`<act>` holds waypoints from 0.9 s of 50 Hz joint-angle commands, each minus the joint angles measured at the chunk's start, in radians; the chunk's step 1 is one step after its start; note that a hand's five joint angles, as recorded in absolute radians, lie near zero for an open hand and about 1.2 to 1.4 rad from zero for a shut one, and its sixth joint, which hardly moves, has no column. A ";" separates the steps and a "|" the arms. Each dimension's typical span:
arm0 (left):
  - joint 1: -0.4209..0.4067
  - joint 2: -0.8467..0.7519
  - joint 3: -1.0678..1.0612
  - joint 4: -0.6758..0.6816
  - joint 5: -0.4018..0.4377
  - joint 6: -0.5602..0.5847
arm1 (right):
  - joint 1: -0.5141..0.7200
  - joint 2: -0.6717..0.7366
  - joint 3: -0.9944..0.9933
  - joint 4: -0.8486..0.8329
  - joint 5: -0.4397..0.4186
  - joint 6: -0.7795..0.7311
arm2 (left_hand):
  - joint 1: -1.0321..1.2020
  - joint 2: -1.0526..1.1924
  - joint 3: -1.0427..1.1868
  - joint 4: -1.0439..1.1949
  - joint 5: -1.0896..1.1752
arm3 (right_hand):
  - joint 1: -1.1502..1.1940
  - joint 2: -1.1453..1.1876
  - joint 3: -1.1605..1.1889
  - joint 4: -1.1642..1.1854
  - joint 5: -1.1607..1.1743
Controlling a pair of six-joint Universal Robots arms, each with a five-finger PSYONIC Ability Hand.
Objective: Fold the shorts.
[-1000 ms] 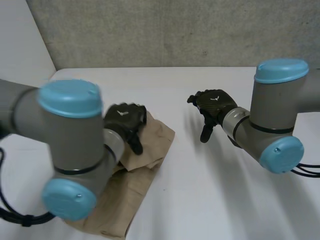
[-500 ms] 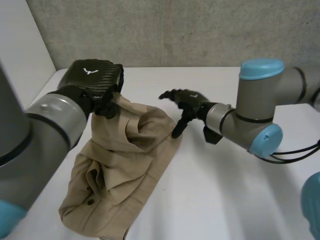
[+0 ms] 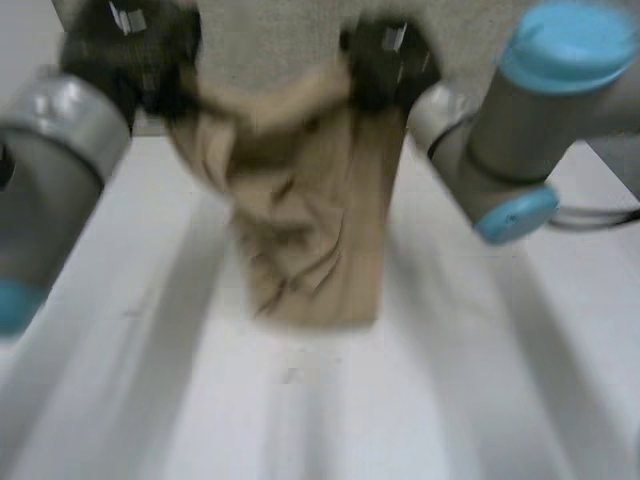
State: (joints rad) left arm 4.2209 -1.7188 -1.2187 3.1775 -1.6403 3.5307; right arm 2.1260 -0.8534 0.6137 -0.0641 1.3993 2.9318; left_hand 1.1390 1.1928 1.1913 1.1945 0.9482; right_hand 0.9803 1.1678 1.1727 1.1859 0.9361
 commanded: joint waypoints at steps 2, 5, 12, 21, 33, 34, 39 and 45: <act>0.025 -0.050 0.151 0.387 0.016 0.086 | -0.004 -0.225 0.118 -0.190 0.076 -0.108 | 0.257 0.203 0.205 0.202 0.274 | 0.416 0.228 0.224 0.210 0.286; 0.011 -0.048 0.122 0.412 0.036 0.083 | -0.003 -0.262 0.193 -0.171 0.079 -0.115 | 0.257 0.203 0.205 0.202 0.274 | 0.416 0.228 0.224 0.210 0.286; 0.014 -0.062 -0.114 0.384 0.042 0.062 | -0.001 -0.266 0.356 -0.037 0.075 -0.146 | 0.257 0.203 0.205 0.202 0.274 | 0.416 0.228 0.224 0.210 0.286; 0.031 -0.199 -0.364 0.391 0.047 0.025 | 0.002 -0.112 0.515 0.010 0.078 -0.201 | 0.257 0.203 0.205 0.202 0.274 | 0.416 0.228 0.224 0.210 0.286; 0.001 -0.202 -0.498 0.371 0.045 0.033 | 0.000 -0.075 0.612 0.026 0.086 -0.188 | -0.697 -0.750 -0.749 -0.752 -0.680 | 0.416 0.228 0.224 0.210 0.286; -0.006 -0.179 -0.501 0.363 0.045 0.031 | 0.000 -0.094 0.624 0.026 0.086 -0.180 | -0.714 -0.768 -0.766 -0.769 -0.698 | 0.416 0.228 0.224 0.210 0.286; -0.022 -0.045 -0.507 0.282 0.034 0.011 | 0.000 -0.138 0.660 0.024 0.087 -0.123 | -0.814 -0.868 -0.866 -0.869 -0.798 | 0.416 0.228 0.224 0.210 0.286; -0.022 0.039 -0.527 0.174 -0.013 -0.180 | -0.008 -0.151 0.690 0.035 0.101 -0.007 | -0.832 -0.885 -0.884 -0.887 -0.815 | 0.416 0.228 0.224 0.210 0.286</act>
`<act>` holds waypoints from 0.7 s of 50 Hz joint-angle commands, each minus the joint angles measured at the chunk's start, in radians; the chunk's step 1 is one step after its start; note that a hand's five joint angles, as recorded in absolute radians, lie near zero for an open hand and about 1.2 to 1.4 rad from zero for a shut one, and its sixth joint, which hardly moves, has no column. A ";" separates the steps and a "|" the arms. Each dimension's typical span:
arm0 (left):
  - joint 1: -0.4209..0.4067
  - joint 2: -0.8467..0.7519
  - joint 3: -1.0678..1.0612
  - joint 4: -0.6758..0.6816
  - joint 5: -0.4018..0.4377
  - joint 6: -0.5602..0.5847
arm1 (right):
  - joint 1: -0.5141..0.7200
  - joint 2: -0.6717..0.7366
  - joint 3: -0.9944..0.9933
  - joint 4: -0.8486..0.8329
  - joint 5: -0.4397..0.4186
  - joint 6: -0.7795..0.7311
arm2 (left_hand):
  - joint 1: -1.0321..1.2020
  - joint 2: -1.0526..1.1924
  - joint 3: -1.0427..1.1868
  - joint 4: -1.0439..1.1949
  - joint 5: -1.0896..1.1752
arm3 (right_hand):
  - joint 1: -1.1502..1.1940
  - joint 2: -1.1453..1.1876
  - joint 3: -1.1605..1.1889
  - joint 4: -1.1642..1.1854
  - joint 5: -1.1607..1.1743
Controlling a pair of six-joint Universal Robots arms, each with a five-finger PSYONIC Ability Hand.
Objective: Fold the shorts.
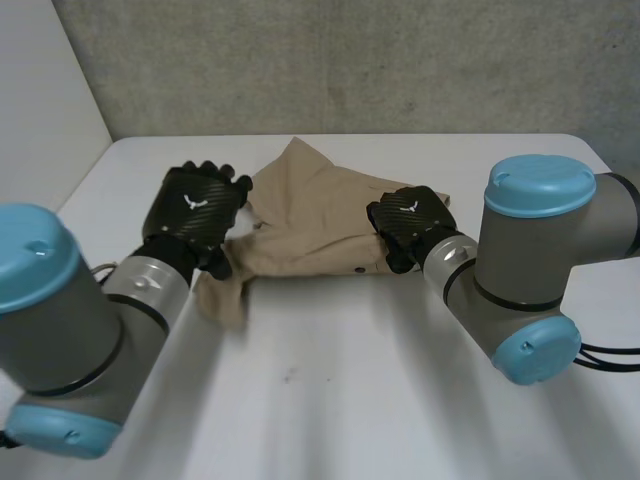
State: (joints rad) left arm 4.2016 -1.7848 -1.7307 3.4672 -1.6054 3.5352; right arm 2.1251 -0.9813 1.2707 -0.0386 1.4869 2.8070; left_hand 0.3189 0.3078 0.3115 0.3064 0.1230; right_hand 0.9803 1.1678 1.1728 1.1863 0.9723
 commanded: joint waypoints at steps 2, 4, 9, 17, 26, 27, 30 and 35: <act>-0.005 0.110 -0.015 -0.137 -0.085 -0.261 | -0.007 -0.028 0.039 0.013 0.015 0.134 | -0.014 -0.003 -0.007 -0.002 0.007 | 0.416 0.228 0.223 0.210 0.249; -0.005 0.111 -0.009 -0.175 -0.140 -0.368 | -0.004 -0.031 0.048 0.014 0.016 0.141 | -0.011 0.000 -0.004 0.001 0.010 | 0.416 0.228 0.223 0.210 0.249; -0.014 0.084 0.011 -0.260 -0.214 -0.519 | 0.004 -0.033 0.059 0.014 0.018 0.143 | -0.029 -0.018 -0.022 -0.016 -0.008 | 0.416 0.228 0.223 0.210 0.249; -0.032 -0.025 0.037 -0.345 -0.249 -0.614 | 0.004 -0.034 0.075 0.009 0.021 0.154 | -0.088 -0.077 -0.080 -0.075 -0.066 | 0.416 0.228 0.223 0.210 0.249; -0.034 -0.074 -0.007 -0.389 -0.338 -0.641 | 0.004 -0.037 0.093 0.008 0.019 0.189 | -0.082 -0.071 -0.075 -0.069 -0.061 | 0.416 0.228 0.223 0.210 0.249; -0.035 -0.082 -0.015 -0.387 -0.344 -0.639 | 0.004 -0.037 0.094 0.008 0.019 0.193 | -0.073 -0.062 -0.066 -0.061 -0.052 | 0.416 0.228 0.223 0.210 0.249; -0.035 -0.100 -0.023 -0.381 -0.349 -0.639 | 0.003 -0.037 0.095 0.008 0.019 0.193 | -0.056 -0.044 -0.048 -0.043 -0.034 | 0.416 0.228 0.223 0.210 0.249; -0.034 -0.169 -0.010 -0.355 -0.347 -0.639 | 0.000 -0.040 0.101 0.011 0.019 0.204 | 0.073 0.084 0.080 0.086 0.094 | 0.416 0.228 0.223 0.210 0.249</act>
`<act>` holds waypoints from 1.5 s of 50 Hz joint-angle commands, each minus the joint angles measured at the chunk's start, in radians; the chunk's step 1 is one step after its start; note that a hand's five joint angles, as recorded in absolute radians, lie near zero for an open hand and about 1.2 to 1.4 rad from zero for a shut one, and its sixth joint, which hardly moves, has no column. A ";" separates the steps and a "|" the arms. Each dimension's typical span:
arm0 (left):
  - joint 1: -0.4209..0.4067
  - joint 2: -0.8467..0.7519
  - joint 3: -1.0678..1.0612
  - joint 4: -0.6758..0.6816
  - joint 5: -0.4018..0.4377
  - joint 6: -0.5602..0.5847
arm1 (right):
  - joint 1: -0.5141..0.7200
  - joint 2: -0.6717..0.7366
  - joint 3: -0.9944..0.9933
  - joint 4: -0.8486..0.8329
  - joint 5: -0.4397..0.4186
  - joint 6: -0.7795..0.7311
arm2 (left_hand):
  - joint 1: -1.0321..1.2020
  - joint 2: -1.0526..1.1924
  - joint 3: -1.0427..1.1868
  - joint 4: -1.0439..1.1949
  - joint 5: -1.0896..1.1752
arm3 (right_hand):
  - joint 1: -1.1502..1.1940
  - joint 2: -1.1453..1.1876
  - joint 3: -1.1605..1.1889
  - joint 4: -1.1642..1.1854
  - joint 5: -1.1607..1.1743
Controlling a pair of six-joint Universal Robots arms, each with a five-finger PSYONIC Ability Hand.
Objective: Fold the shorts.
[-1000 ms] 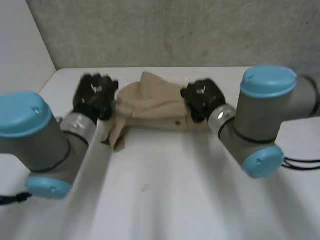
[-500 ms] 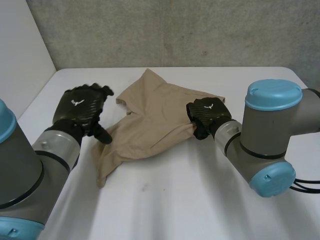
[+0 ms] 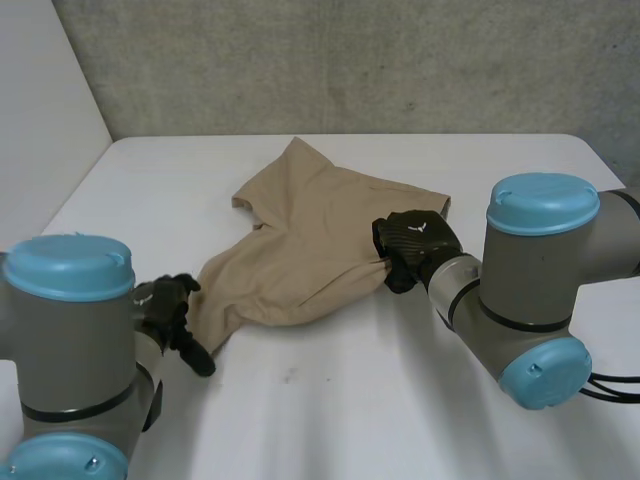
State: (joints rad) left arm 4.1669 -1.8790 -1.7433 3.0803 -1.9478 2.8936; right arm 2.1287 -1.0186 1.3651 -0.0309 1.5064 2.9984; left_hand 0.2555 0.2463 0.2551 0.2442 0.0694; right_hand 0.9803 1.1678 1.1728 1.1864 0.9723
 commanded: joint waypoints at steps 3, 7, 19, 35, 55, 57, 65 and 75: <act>0.004 -0.101 0.010 0.067 -0.005 0.004 | -0.006 -0.008 0.011 0.003 -0.002 0.019 | 0.284 0.293 0.284 0.295 0.295 | 0.416 0.228 0.223 0.210 0.249; 0.010 -0.134 0.018 0.133 0.003 0.007 | -0.010 -0.021 0.015 0.003 -0.002 0.027 | 0.666 0.675 0.666 0.677 0.677 | 0.416 0.228 0.223 0.210 0.249; 0.080 -0.117 0.088 0.147 0.086 0.097 | -0.016 -0.080 -0.011 0.034 -0.012 -0.021 | 1.141 1.150 1.141 1.152 1.152 | 0.416 0.228 0.223 0.210 0.249; 0.164 0.421 0.039 0.040 0.248 0.611 | -0.042 -0.314 -0.072 0.235 0.028 -0.437 | 1.141 1.150 1.141 1.152 1.152 | 0.416 0.228 0.223 0.210 0.249; 0.145 0.250 0.120 -0.011 0.260 0.633 | -0.069 -0.279 -0.095 0.465 0.052 -0.610 | 1.141 1.150 1.141 1.152 1.152 | 0.416 0.228 0.223 0.210 0.249; 0.144 0.158 0.146 -0.018 0.260 0.635 | -0.070 -0.259 -0.095 0.462 0.051 -0.613 | 1.141 1.150 1.141 1.152 1.152 | 0.416 0.228 0.223 0.210 0.249; 0.108 -0.091 0.431 -0.003 0.253 0.730 | -0.061 -0.092 -0.262 0.320 0.055 -0.604 | 1.141 1.150 1.141 1.152 1.152 | 0.416 0.228 0.223 0.210 0.249; 0.111 -0.020 0.722 0.550 0.244 0.845 | -0.058 -0.176 -0.403 -0.313 0.113 -0.549 | 1.141 1.150 1.141 1.152 1.152 | 0.416 0.228 0.223 0.210 0.249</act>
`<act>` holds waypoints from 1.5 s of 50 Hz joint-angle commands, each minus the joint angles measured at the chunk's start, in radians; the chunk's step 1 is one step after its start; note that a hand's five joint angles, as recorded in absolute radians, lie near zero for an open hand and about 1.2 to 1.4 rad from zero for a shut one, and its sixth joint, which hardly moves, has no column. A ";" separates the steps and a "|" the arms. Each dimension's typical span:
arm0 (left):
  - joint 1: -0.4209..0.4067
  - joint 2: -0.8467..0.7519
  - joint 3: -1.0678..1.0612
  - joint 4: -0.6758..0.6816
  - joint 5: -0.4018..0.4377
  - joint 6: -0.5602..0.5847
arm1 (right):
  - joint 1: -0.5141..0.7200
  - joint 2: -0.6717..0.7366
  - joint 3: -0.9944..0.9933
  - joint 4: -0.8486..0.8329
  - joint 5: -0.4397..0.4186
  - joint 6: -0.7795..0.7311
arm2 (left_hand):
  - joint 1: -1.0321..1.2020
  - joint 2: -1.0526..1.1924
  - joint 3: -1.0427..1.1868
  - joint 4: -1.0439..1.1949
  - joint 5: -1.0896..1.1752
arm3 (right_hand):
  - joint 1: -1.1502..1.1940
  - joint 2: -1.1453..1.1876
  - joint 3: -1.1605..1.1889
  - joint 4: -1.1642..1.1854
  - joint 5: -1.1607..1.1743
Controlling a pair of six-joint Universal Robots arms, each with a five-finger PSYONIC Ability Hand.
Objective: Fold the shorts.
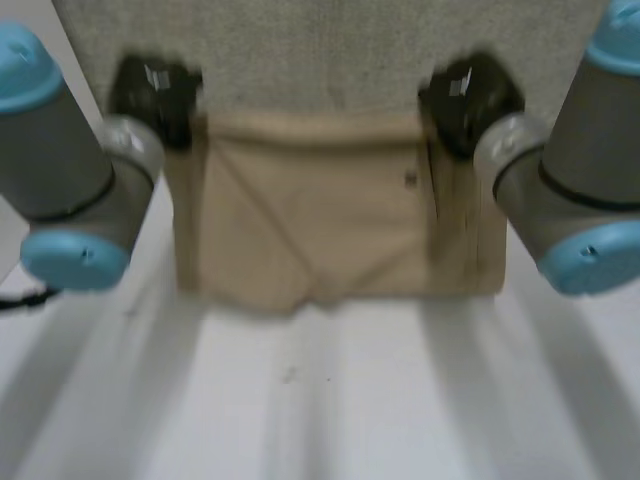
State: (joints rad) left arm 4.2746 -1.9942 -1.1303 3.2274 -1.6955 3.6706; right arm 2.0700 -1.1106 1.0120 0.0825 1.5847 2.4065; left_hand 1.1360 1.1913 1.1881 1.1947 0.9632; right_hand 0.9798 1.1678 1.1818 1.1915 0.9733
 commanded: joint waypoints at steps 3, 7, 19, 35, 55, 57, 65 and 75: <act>-0.009 0.129 0.086 0.436 -0.012 0.068 | 0.002 -0.103 -0.038 -0.458 0.035 0.042 | 0.260 0.205 0.208 0.202 0.258 | 0.416 0.228 0.214 0.205 0.248; 0.001 0.144 -0.001 0.350 -0.012 0.060 | 0.001 -0.118 -0.027 -0.347 0.034 0.046 | 0.260 0.205 0.208 0.202 0.258 | 0.416 0.228 0.214 0.205 0.248; 0.010 0.199 -0.452 0.245 -0.007 0.002 | -0.005 -0.080 0.181 -0.044 0.024 0.092 | 0.260 0.205 0.208 0.202 0.258 | 0.416 0.228 0.214 0.205 0.248; -0.038 0.351 -0.750 0.039 -0.007 0.014 | -0.010 -0.044 0.398 0.167 0.018 0.060 | 0.260 0.205 0.208 0.202 0.258 | 0.416 0.228 0.214 0.205 0.248; -0.009 0.553 -0.723 -0.270 0.097 0.253 | -0.131 -0.269 0.608 0.504 -0.216 -0.147 | 0.260 0.205 0.208 0.202 0.258 | 0.416 0.228 0.214 0.205 0.248; -0.016 0.491 -0.700 -0.203 0.102 0.264 | -0.139 -0.255 0.605 0.496 -0.213 -0.144 | 0.260 0.205 0.208 0.202 0.258 | 0.416 0.228 0.214 0.205 0.248; -0.061 0.151 -0.449 0.081 0.099 0.261 | -0.176 -0.135 0.518 0.321 -0.095 -0.087 | 0.260 0.205 0.208 0.202 0.258 | 0.416 0.228 0.214 0.205 0.248; -0.119 -0.292 -0.004 0.178 0.109 0.264 | -0.168 0.004 0.415 0.072 -0.028 -0.021 | 0.260 0.205 0.208 0.202 0.258 | 0.416 0.228 0.214 0.205 0.248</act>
State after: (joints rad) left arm 4.1824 -1.9892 -1.4409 3.3519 -1.5953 3.9332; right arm 1.8964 -1.2058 1.4973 0.3350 1.5154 2.3539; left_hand 1.1360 1.1969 1.1916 1.1981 0.9720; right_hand 0.9798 1.1679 1.1818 1.1916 0.9763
